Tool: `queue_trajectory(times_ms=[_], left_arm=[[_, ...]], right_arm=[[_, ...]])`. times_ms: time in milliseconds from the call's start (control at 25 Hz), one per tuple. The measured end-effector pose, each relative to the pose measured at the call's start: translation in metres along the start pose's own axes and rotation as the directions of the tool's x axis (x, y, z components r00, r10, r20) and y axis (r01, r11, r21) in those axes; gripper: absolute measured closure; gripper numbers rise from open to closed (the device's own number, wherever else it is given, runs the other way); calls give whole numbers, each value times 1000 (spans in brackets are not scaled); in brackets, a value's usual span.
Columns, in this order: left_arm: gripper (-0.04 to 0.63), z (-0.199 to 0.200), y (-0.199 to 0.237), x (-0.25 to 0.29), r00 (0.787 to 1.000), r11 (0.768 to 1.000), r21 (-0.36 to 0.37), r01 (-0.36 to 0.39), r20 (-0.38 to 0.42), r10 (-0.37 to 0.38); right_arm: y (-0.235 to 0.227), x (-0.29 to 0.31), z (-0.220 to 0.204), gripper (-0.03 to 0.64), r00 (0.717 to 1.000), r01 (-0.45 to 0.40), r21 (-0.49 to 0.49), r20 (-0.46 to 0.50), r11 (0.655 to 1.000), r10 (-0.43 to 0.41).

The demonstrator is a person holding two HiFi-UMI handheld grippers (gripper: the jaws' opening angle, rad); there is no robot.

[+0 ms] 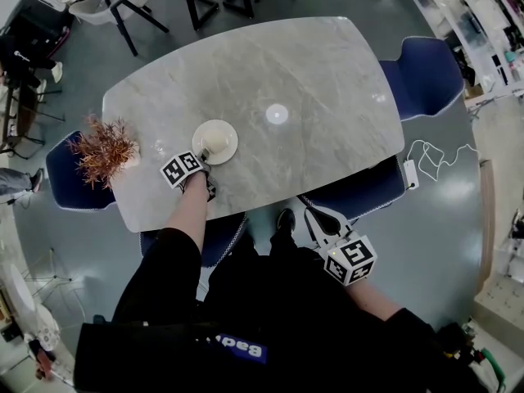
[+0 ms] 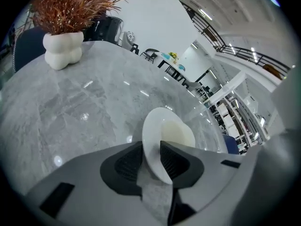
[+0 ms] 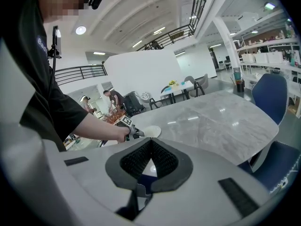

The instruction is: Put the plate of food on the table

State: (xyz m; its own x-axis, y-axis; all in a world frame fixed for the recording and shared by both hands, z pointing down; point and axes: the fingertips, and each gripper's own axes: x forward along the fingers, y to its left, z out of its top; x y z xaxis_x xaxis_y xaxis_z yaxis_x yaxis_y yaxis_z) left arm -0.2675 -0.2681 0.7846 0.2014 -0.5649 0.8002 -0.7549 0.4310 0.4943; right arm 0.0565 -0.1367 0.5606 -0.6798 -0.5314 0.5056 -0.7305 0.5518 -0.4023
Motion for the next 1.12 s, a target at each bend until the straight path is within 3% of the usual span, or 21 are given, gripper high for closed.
queue_trajectory(times_ms=[160, 480, 760, 960, 1120], left_arm=[[491, -3, 4, -2, 1000, 1000, 12, -12, -6, 12], [491, -11, 3, -13, 999, 998, -44, 38, 7, -38], [491, -12, -10, -45, 992, 992, -56, 113, 65, -109], [492, -16, -37, -87, 970, 977, 28, 211, 120, -213], [492, -29, -64, -126, 940, 947, 95, 306, 128, -316]], right_arm=[[-2, -2, 0, 606, 1000, -4, 3, 1, 1000, 4], [5, -4, 4, 606, 1000, -22, -9, 15, 1000, 22], [18, -2, 10, 606, 998, -57, -34, 34, 998, 58], [33, 2, 17, 606, 995, -91, -58, 45, 994, 94], [46, 7, 19, 606, 991, -119, -75, 48, 990, 123]])
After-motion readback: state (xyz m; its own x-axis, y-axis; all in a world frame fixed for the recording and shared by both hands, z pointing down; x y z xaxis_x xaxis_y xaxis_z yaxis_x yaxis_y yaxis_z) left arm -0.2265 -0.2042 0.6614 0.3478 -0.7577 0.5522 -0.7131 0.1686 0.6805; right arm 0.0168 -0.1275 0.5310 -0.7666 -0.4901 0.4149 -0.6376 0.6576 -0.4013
